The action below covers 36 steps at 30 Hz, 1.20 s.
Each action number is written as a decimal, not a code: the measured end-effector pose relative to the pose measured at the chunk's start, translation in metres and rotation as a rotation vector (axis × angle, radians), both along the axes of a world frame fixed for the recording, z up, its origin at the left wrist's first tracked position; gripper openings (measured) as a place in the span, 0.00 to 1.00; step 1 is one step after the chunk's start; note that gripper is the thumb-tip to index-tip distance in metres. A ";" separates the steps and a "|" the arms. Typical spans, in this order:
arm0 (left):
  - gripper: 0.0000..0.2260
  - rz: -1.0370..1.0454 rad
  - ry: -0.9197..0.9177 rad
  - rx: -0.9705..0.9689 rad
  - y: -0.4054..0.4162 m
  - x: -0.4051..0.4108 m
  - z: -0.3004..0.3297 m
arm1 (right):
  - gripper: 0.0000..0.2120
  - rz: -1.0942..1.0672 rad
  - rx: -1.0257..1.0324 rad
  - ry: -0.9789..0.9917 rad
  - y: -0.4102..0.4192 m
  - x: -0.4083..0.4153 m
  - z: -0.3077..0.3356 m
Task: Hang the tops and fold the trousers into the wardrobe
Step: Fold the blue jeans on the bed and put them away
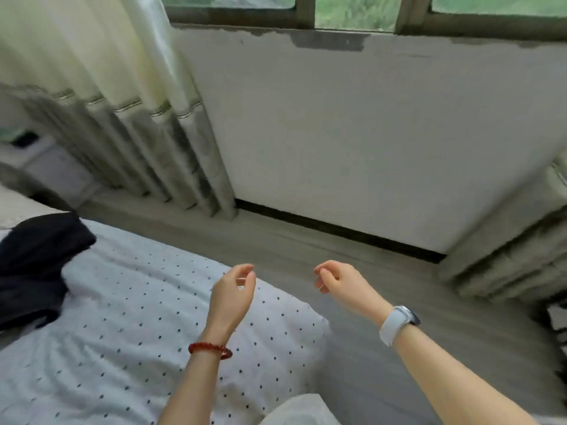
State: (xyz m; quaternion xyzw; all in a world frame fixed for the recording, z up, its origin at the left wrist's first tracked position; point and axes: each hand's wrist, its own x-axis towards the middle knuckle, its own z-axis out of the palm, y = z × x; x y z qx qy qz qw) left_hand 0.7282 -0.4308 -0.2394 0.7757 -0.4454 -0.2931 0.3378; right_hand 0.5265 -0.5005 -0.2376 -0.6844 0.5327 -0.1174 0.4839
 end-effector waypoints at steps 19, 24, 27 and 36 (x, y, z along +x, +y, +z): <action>0.12 0.626 -0.040 0.016 -0.161 0.093 -0.005 | 0.11 0.700 -0.022 0.093 -0.259 0.176 0.001; 0.12 0.765 -0.055 -0.002 -0.207 0.092 0.014 | 0.10 0.804 -0.067 0.044 -0.313 0.207 0.014; 0.12 0.854 -0.063 -0.002 -0.207 0.095 0.020 | 0.11 0.884 -0.055 0.031 -0.319 0.232 0.018; 0.12 1.211 -0.085 0.026 -0.160 0.185 0.020 | 0.12 1.225 -0.030 -0.013 -0.296 0.372 0.013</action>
